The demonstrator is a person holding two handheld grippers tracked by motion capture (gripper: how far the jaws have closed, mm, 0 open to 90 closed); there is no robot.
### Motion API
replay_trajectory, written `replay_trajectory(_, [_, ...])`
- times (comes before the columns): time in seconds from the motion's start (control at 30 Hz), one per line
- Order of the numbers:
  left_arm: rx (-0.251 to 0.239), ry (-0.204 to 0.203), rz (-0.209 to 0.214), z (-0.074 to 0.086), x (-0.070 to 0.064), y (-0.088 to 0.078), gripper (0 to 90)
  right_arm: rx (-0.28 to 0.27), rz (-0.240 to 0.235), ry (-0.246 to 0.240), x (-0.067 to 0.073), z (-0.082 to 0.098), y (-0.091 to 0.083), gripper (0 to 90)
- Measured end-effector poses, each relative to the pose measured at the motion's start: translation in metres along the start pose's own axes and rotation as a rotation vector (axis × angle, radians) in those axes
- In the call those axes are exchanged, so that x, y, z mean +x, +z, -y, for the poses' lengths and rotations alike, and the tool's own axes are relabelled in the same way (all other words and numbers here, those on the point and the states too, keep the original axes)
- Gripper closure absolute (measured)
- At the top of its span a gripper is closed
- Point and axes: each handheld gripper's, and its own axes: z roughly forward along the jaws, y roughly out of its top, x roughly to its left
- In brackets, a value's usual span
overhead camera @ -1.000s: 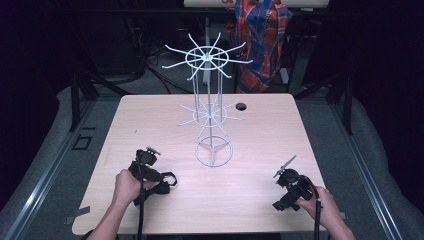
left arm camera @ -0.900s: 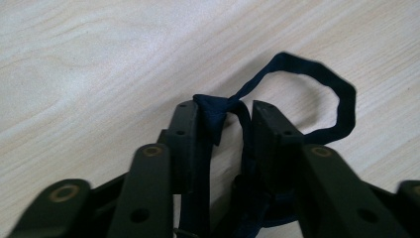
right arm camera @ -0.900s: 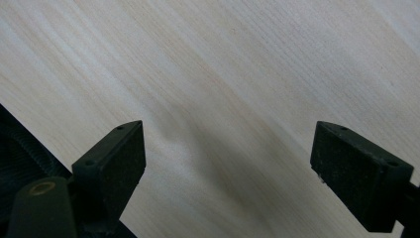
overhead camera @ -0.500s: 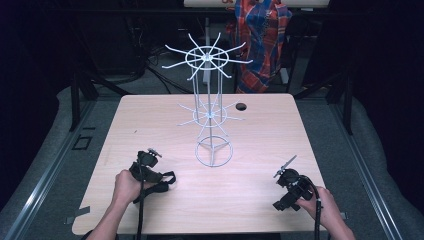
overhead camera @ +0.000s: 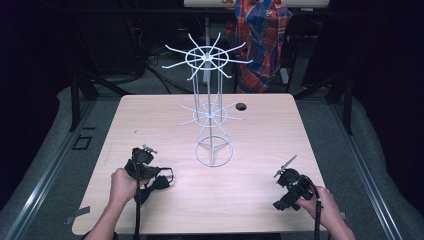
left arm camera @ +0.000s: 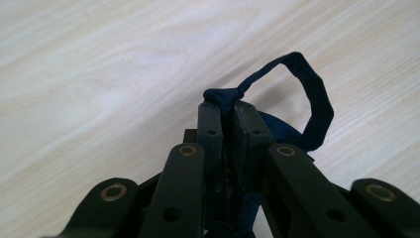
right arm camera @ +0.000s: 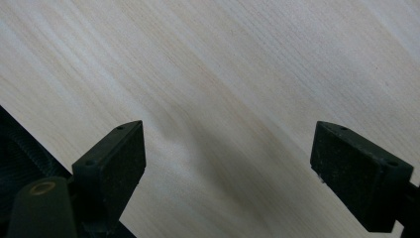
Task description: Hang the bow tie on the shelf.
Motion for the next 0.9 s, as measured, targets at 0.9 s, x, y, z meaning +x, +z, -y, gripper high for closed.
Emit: replay_trajectory(0.9, [-0.19,0.032,-0.046,0.0,-0.007,-0.037,83.5,-0.005,-0.006,0.01,-0.001,0.0,0.002,13.7])
